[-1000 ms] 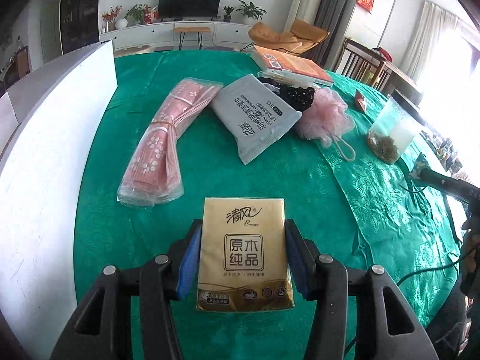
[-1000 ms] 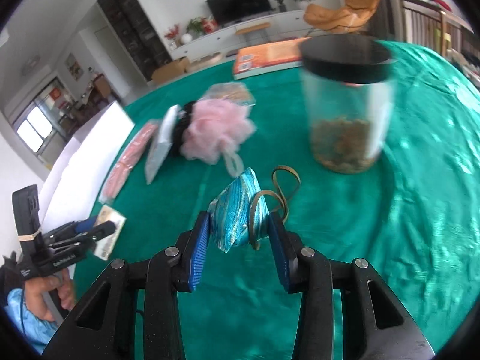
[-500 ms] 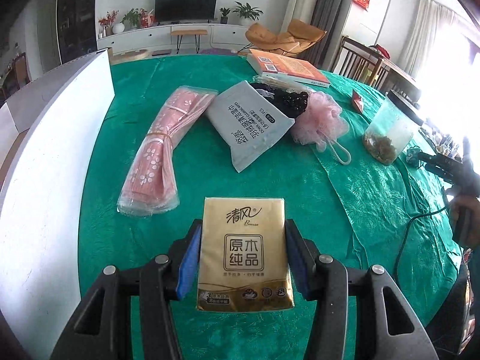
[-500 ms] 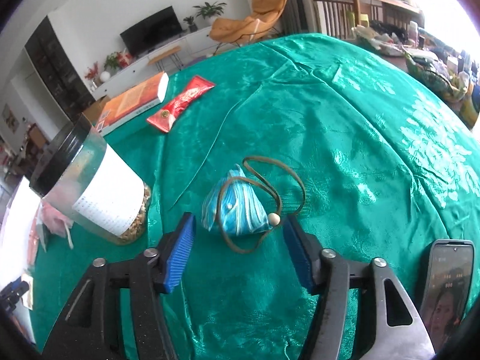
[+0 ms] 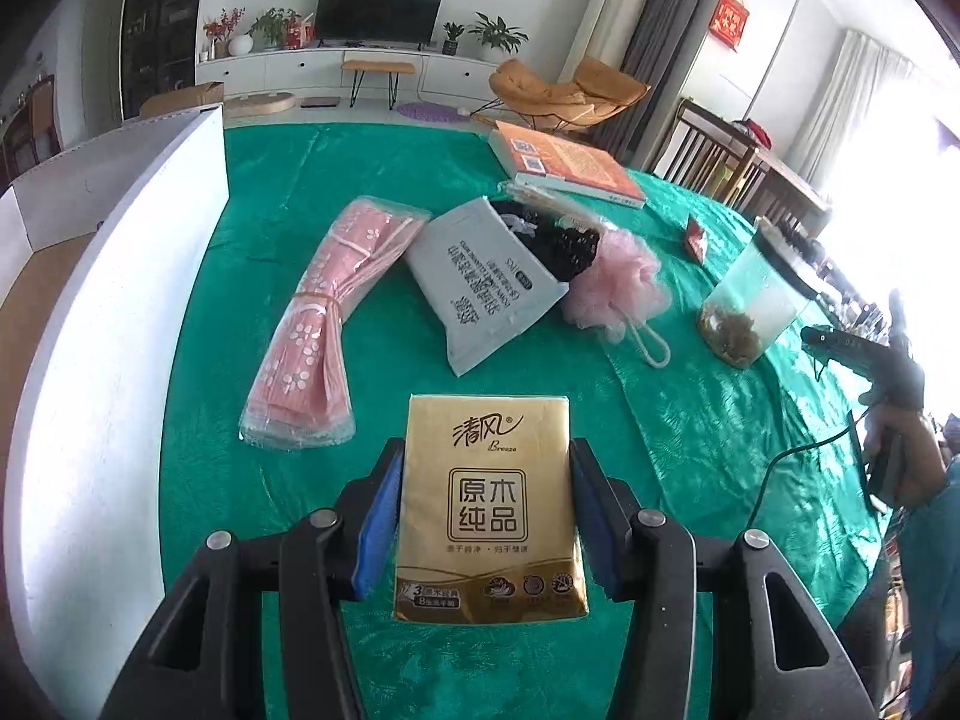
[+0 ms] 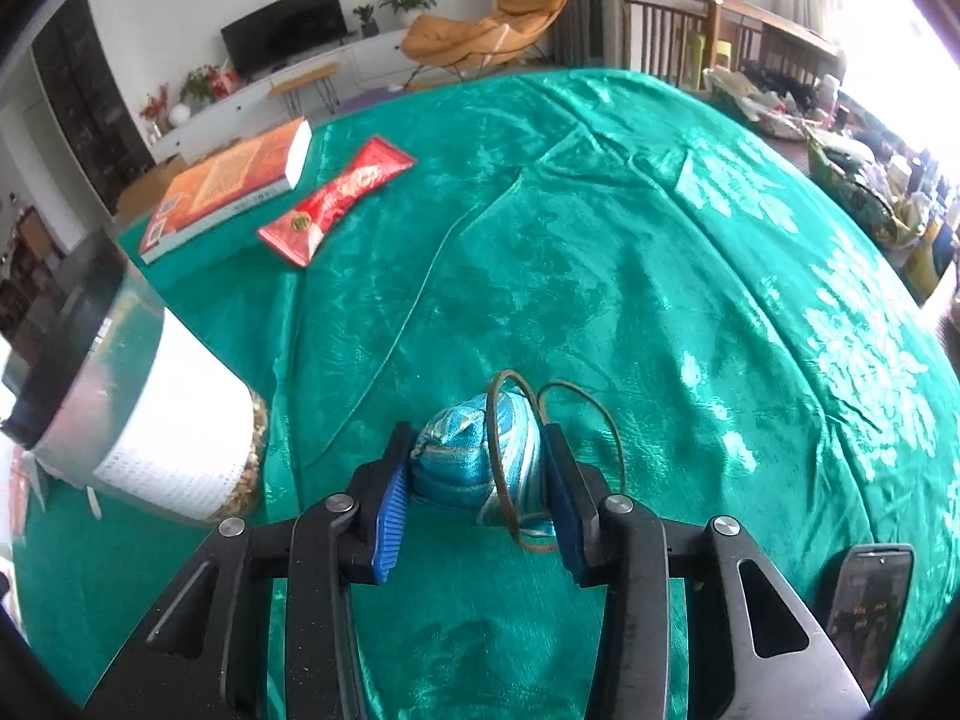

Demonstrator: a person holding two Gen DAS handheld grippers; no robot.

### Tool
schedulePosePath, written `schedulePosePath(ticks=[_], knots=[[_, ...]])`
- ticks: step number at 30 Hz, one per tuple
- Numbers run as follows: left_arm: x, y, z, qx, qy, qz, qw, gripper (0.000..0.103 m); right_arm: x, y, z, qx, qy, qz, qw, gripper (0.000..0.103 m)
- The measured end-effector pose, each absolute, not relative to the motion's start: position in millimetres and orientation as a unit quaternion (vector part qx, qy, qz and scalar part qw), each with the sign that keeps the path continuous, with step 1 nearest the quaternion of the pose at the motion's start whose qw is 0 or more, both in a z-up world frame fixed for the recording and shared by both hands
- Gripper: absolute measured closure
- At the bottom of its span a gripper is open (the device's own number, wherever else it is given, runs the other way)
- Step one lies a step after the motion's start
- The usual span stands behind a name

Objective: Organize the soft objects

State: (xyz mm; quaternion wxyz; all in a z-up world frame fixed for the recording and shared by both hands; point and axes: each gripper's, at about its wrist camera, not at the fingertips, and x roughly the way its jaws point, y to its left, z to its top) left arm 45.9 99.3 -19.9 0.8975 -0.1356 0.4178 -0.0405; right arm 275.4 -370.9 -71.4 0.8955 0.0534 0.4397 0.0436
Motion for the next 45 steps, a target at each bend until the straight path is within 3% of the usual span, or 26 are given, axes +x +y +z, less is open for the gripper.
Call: schedulePosePath(ticks=[5, 11, 20, 21, 23, 24, 25, 26, 34, 39, 45], knots=[[32.4, 130.0, 25.7, -0.175, 0.378, -0.046, 0.908, 0.051, 228.4, -342.9, 9.4, 0.051, 0.354, 0.076, 0.931, 0.06], [-16.5, 204.0, 75.5, -0.168, 0.339, 0.023, 0.925, 0.051, 171.2, -218.6, 92.4, 0.022, 0.301, 0.252, 0.92, 0.059], [-98.2, 332.4, 69.0, -0.138, 0.365, 0.206, 0.897, 0.05, 67.5, 24.0, 100.1, -0.003, 0.326, 0.517, 0.792, 0.059], [-102.4, 340.7, 60.7, -0.127, 0.379, 0.238, 0.885, 0.047, 56.1, 48.6, 95.8, -0.007, 0.335, 0.537, 0.775, 0.059], [-107.5, 354.1, 42.8, -0.117, 0.399, 0.278, 0.866, 0.025, 36.5, 90.7, 80.9, -0.013, 0.358, 0.571, 0.739, 0.056], [-110.4, 358.9, 35.2, -0.12, 0.401, 0.289, 0.861, 0.006, 30.3, 107.6, 72.3, -0.015, 0.373, 0.585, 0.72, 0.049], [-112.8, 360.7, 29.7, -0.124, 0.397, 0.298, 0.859, 0.003, 27.4, 120.0, 63.8, -0.013, 0.388, 0.596, 0.703, 0.032], [-115.3, 361.6, 25.9, -0.129, 0.391, 0.303, 0.859, 0.003, 26.8, 125.5, 56.8, -0.009, 0.398, 0.598, 0.696, 0.029], [-77.2, 307.5, 28.0, -0.166, 0.355, 0.218, 0.894, 0.003, 61.3, 38.6, 19.8, -0.046, 0.384, 0.486, 0.784, 0.028], [-28.2, 208.3, 31.7, -0.138, 0.355, 0.091, 0.92, 0.003, 98.3, -72.4, -41.3, -0.069, 0.384, 0.299, 0.871, 0.025], [34.0, 90.4, -9.3, -0.099, 0.417, -0.028, 0.903, 0.003, 137.8, -169.7, -97.5, -0.066, 0.417, 0.132, 0.897, 0.025]])
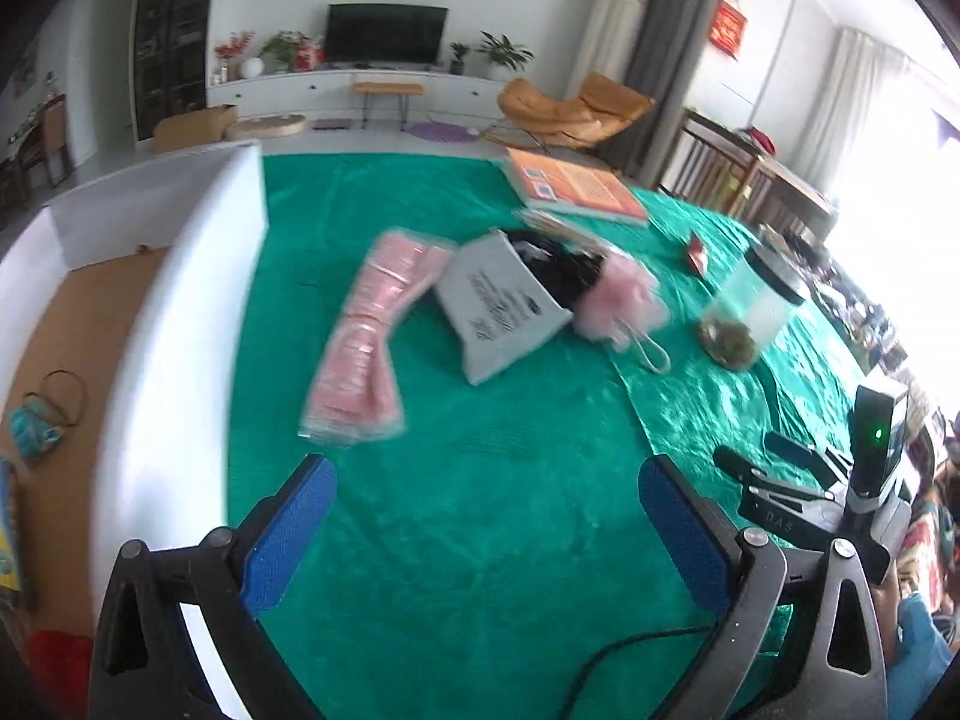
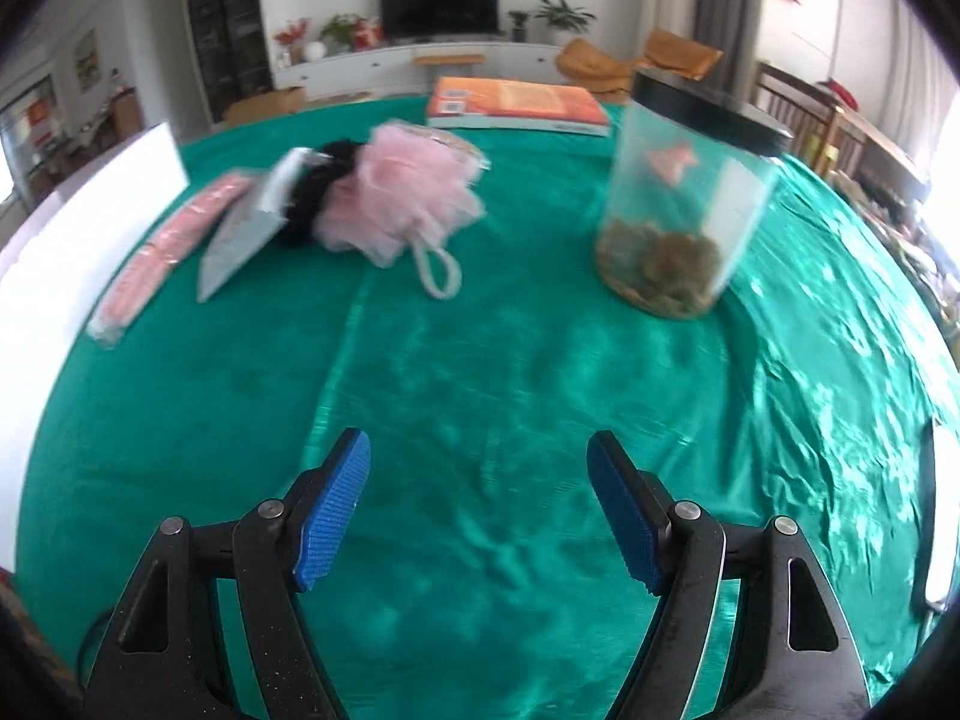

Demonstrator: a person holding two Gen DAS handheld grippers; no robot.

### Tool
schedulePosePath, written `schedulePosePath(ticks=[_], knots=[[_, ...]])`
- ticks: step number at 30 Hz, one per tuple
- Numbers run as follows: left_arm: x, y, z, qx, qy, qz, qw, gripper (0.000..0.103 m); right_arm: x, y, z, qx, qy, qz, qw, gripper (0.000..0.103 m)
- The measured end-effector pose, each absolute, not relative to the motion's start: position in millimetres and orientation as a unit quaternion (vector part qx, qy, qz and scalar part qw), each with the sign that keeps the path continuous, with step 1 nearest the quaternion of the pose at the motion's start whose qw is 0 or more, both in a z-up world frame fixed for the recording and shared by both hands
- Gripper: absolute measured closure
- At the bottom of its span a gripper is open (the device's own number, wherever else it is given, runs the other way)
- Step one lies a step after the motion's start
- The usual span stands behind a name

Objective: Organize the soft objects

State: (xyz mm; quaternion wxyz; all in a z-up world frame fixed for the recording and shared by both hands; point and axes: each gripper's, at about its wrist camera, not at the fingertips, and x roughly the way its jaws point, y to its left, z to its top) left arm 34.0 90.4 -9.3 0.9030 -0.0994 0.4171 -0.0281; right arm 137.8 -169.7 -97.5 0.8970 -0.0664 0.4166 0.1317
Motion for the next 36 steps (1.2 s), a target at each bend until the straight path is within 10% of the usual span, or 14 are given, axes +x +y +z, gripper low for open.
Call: schedulePosePath(ticks=[36], knots=[[83.9, 45.5, -89.6, 0.0, 0.458, -0.012, 0.889, 0.0, 138.3, -195.9, -105.4, -0.038, 0.422, 0.095, 0.901, 0.016]])
